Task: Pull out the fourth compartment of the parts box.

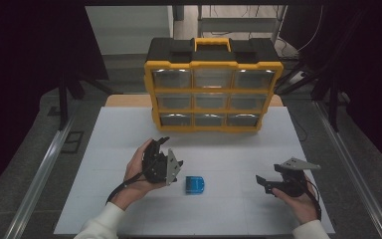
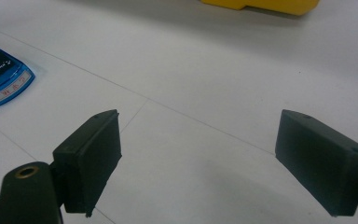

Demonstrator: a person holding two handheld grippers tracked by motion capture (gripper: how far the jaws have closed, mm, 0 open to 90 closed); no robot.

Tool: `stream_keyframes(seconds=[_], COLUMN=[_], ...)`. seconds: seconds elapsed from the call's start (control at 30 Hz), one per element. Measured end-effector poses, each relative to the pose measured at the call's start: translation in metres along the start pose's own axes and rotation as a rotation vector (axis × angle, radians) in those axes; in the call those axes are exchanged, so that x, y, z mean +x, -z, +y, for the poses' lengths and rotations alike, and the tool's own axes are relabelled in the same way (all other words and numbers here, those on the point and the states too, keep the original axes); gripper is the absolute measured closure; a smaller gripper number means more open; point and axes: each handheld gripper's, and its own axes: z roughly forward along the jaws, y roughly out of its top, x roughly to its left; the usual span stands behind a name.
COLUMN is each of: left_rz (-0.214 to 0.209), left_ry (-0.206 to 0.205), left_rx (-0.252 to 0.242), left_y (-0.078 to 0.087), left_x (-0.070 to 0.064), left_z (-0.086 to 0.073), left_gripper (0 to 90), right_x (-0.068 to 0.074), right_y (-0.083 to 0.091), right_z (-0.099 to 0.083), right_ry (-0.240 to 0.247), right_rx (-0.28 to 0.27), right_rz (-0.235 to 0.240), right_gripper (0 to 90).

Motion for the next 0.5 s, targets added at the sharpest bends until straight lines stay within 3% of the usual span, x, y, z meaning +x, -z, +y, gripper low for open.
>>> stream_keyframes(seconds=[0.5], left_rz=[0.014], left_ry=[-0.011], left_rx=[0.007], left_y=[-0.0078], left_x=[0.0071], left_z=[0.0034], left_gripper=[11.9], right_x=[-0.0011], right_y=[-0.0001], right_z=[-0.0002], right_ry=[-0.001], right_rx=[-0.002], right_rz=[-0.002], right_gripper=[15.0])
